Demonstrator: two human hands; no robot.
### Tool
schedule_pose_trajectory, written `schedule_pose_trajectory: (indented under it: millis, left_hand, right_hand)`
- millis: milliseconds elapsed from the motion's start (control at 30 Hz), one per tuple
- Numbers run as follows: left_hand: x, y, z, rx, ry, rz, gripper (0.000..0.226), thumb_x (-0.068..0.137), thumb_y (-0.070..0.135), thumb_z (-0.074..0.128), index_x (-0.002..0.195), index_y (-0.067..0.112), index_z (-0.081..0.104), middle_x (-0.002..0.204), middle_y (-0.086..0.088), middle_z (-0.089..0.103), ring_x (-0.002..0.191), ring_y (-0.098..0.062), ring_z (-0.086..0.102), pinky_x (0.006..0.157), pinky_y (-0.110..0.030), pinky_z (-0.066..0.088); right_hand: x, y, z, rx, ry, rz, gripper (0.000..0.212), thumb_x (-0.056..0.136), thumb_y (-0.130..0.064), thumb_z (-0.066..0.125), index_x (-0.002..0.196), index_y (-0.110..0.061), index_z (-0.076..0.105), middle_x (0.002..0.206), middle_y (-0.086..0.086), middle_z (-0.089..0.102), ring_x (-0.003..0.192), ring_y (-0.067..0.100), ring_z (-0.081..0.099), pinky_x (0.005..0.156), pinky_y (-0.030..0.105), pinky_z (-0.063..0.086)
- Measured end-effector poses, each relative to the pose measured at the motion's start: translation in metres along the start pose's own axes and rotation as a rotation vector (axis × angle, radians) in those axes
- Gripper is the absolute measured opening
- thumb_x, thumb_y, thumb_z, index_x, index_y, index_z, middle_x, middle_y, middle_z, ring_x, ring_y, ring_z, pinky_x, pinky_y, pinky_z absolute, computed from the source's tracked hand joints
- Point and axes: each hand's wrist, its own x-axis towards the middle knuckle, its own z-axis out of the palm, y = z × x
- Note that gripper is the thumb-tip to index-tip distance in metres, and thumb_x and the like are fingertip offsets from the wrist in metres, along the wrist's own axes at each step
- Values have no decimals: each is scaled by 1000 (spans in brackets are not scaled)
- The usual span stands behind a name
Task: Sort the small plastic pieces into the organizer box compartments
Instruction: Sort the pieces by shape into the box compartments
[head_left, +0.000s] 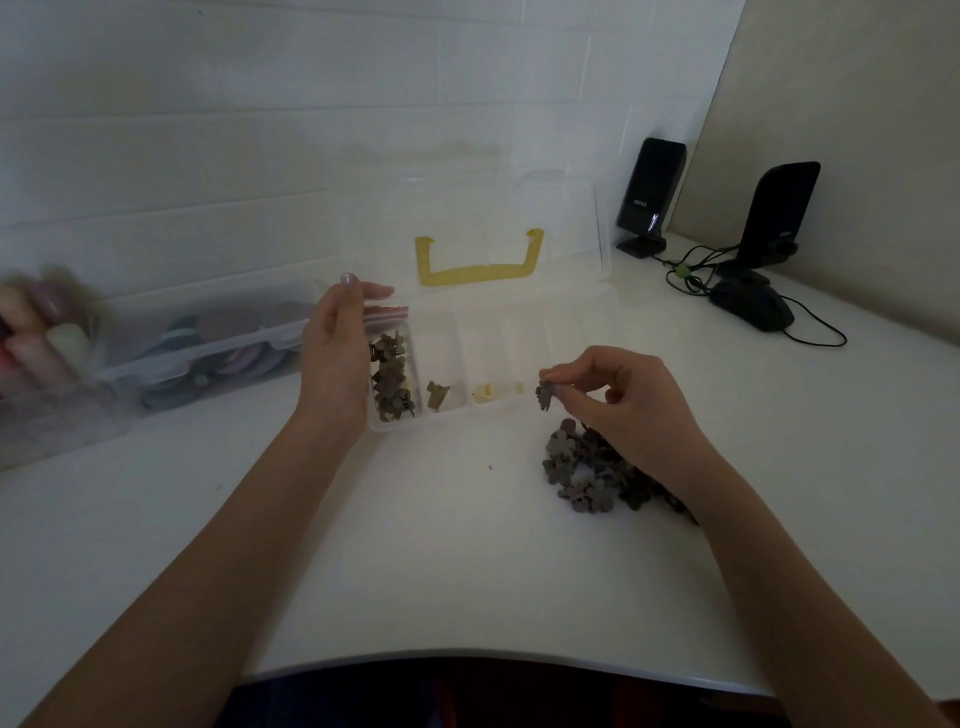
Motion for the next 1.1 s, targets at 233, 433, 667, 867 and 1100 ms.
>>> schedule_pose_trajectory:
  millis: [233,433,667,867,1100]
  left_hand:
    - [-1,2,0,7,1,-11,38,102,38,34,78,22,60,97,-6,69,72,-3,66,85,-31,48]
    - [-3,3,0,-7,-10,-23,37,101,39,35,79,23,60,106,-11,69,77,-7,67,95,-41,46]
    - [-2,1,1,-12,4,-7,37,101,39,36,77,25,61,101,-8,70,72,-4,67,91,-43,49]
    - [-1,-1,0,-4,-4,0,37,101,38,36,77,25,61,95,-5,70,76,-8,68,91,-43,49]
    - [1,-2,2,3,-2,12,37,102,34,34,78,23,59,90,-1,69,67,1,66,82,-29,48]
  right_hand:
    - [0,-5,-1,167,-18,35,7,84,-7,67,83,-13,64,79,1,72,65,16,64,58,25,54]
    - [1,-6,2,161,-27,29,7,82,-14,71,83,-12,64,76,-3,71,62,9,60,54,24,51]
    - [16,-32,36,-42,-140,-273,11,79,-14,73,83,-16,63,82,-8,64,70,8,54,61,11,36]
    - [30,-23,45,-268,-142,-358,8,80,-17,73,86,-19,68,98,-10,48,89,2,47,77,22,43]
    - [20,-1,-17,-124,-253,-168,10,81,-9,71,82,-19,71,81,-9,69,73,8,63,61,20,48]
